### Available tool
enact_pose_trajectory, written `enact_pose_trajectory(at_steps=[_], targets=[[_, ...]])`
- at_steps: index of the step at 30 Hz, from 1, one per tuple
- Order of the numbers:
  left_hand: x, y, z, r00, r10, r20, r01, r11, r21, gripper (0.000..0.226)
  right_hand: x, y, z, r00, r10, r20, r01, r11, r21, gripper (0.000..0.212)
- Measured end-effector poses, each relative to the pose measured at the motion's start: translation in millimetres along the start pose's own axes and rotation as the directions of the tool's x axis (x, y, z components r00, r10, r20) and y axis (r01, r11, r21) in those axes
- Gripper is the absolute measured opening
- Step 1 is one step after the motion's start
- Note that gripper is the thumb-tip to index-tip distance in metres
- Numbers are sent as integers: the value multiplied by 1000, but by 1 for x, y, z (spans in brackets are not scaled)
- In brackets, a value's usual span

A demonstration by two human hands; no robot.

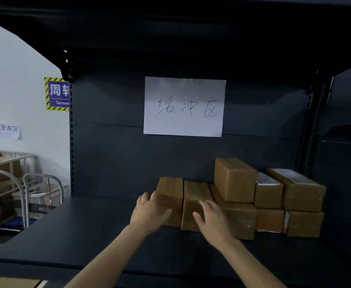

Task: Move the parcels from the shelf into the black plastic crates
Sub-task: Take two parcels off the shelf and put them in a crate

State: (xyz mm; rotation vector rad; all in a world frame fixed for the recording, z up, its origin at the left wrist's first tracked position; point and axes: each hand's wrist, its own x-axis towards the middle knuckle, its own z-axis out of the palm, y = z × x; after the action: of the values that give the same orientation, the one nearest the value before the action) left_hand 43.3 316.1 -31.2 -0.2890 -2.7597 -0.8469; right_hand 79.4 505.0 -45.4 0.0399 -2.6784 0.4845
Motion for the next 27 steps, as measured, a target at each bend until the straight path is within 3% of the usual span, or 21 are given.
enact_pose_trajectory(at_steps=[6, 16, 21, 27], targets=[[46, 9, 13, 1000, -14, 25, 11, 996, 89, 83, 33, 0, 2, 994, 112, -18, -113, 989, -97, 58], [86, 7, 30, 986, -86, 140, 77, 995, 66, 106, 62, -4, 18, 965, 250, 78, -226, 946, -234, 86], [93, 1, 24, 979, -117, 168, 114, 993, 27, 95, 68, -12, 26, 962, 266, 54, -238, 923, -302, 92], [91, -27, -2, 984, -141, 106, 150, 985, -87, 71, 70, -16, 27, 965, 262, -8, -252, 917, -310, 72]])
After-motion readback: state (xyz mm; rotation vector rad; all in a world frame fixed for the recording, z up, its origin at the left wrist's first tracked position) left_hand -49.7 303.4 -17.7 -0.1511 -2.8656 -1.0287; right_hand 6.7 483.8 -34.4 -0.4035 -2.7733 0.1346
